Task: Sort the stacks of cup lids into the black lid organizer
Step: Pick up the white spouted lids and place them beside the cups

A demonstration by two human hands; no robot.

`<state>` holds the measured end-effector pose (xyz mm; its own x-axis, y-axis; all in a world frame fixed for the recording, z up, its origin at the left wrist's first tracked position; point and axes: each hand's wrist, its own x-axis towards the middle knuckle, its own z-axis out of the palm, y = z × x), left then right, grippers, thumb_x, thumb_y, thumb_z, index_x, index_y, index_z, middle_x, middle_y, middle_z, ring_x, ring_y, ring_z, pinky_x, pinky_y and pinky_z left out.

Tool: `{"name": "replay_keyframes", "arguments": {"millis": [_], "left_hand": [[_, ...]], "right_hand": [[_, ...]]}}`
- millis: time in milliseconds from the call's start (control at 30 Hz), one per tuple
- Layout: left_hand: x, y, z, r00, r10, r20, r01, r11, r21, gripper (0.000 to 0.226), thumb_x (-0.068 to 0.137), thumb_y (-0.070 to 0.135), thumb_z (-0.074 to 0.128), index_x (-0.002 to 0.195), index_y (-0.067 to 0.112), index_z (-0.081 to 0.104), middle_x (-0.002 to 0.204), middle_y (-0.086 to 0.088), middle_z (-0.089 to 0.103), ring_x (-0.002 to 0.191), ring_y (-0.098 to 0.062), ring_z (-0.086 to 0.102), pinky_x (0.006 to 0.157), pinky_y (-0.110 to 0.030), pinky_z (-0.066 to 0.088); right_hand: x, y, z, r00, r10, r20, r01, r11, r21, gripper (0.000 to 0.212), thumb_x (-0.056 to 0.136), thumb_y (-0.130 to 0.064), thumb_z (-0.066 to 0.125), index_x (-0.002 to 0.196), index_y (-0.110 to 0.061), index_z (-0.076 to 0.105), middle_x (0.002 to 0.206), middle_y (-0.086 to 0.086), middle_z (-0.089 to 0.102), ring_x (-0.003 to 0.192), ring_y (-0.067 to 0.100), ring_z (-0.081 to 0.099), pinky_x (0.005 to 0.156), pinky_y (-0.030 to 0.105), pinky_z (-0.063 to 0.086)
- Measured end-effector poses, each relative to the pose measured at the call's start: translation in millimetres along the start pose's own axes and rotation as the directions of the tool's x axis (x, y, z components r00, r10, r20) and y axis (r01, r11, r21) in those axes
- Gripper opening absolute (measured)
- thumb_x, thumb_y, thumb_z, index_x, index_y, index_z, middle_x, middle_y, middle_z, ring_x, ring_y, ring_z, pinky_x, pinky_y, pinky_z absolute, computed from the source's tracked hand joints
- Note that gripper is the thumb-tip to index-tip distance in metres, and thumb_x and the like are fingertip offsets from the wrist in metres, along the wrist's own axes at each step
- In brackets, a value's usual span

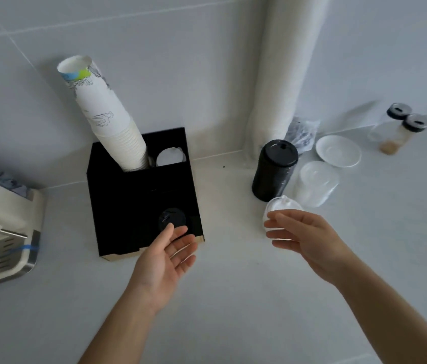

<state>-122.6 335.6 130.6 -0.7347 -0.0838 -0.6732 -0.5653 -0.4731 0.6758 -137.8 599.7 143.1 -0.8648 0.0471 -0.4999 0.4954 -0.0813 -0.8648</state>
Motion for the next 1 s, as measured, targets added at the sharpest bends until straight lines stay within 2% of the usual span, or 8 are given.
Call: {"name": "replay_keyframes", "arguments": {"millis": [300,500,667,733,833,867,967,1000], "left_hand": [[34,-36,67,0.995,-0.084,0.046,0.076,0.984,0.161,0.027,0.096,0.033,0.054,0.103,0.01,0.067,0.094,-0.009,0.072,0.09,-0.023,0.068,0.079,-0.034,0.051],[69,-53,108,0.991,-0.135,0.021,0.121,0.938,0.324,0.025,0.094,0.032,0.058,0.104,0.011,0.066,0.102,-0.01,0.07,0.091,-0.021,0.067,0.081,-0.034,0.05],[97,-67,131,0.968,-0.251,0.025,0.213,0.866,0.452,0.055,0.091,0.044,0.058,0.135,0.012,0.054,0.134,-0.009,0.059,0.119,-0.025,0.059,0.095,-0.037,0.049],[103,-70,138,0.957,-0.285,0.054,0.224,0.845,0.486,0.062,0.089,0.048,0.061,0.139,0.014,0.049,0.138,-0.006,0.053,0.129,-0.024,0.051,0.103,-0.039,0.044],[107,-76,149,0.953,-0.286,0.097,0.189,0.815,0.548,0.034,0.087,0.046,0.065,0.115,0.026,0.059,0.127,0.003,0.053,0.126,-0.018,0.048,0.107,-0.037,0.04],[107,-78,153,0.957,-0.271,0.104,0.165,0.804,0.572,0.035,0.085,0.048,0.067,0.111,0.026,0.06,0.127,0.005,0.054,0.122,-0.015,0.049,0.105,-0.036,0.04],[115,-85,156,0.971,-0.206,0.12,0.086,0.772,0.63,0.086,0.062,0.062,0.075,0.133,0.019,0.054,0.138,0.007,0.056,0.122,-0.009,0.053,0.098,-0.033,0.043],[117,-86,158,0.972,-0.193,0.133,0.065,0.767,0.639,0.084,0.061,0.061,0.076,0.131,0.02,0.057,0.136,0.006,0.059,0.119,-0.007,0.056,0.095,-0.031,0.045]], "right_hand": [[27,18,-95,0.99,0.075,-0.122,-0.075,0.997,0.007,0.017,0.097,-0.018,0.06,0.102,-0.009,0.074,0.105,0.014,0.074,0.093,0.027,0.071,0.089,0.042,0.057],[67,36,-123,0.974,0.152,-0.167,-0.153,0.988,0.009,0.023,0.094,-0.022,0.065,0.109,-0.006,0.072,0.107,0.015,0.074,0.096,0.028,0.07,0.083,0.038,0.057],[93,52,-119,0.969,0.198,-0.15,-0.203,0.979,-0.017,0.018,0.093,-0.027,0.067,0.105,-0.014,0.072,0.114,0.011,0.072,0.105,0.026,0.068,0.085,0.037,0.057],[100,56,-116,0.971,0.206,-0.121,-0.21,0.977,-0.028,0.016,0.091,-0.03,0.068,0.103,-0.019,0.072,0.116,0.007,0.071,0.109,0.023,0.066,0.09,0.039,0.056],[109,60,-113,0.973,0.215,-0.083,-0.22,0.974,-0.06,0.043,0.086,-0.037,0.072,0.124,-0.017,0.067,0.121,0.0,0.068,0.111,0.016,0.063,0.096,0.041,0.054],[110,60,-112,0.973,0.219,-0.071,-0.224,0.972,-0.075,0.05,0.085,-0.038,0.073,0.129,-0.016,0.064,0.123,0.0,0.067,0.112,0.015,0.063,0.098,0.041,0.053],[117,63,-112,0.97,0.239,-0.04,-0.242,0.964,-0.108,0.063,0.079,-0.042,0.077,0.134,-0.016,0.061,0.127,0.0,0.067,0.115,0.016,0.063,0.098,0.04,0.053],[118,64,-112,0.969,0.247,-0.031,-0.249,0.962,-0.112,0.065,0.077,-0.043,0.078,0.134,-0.017,0.061,0.126,-0.001,0.068,0.115,0.016,0.063,0.096,0.039,0.053]]}}
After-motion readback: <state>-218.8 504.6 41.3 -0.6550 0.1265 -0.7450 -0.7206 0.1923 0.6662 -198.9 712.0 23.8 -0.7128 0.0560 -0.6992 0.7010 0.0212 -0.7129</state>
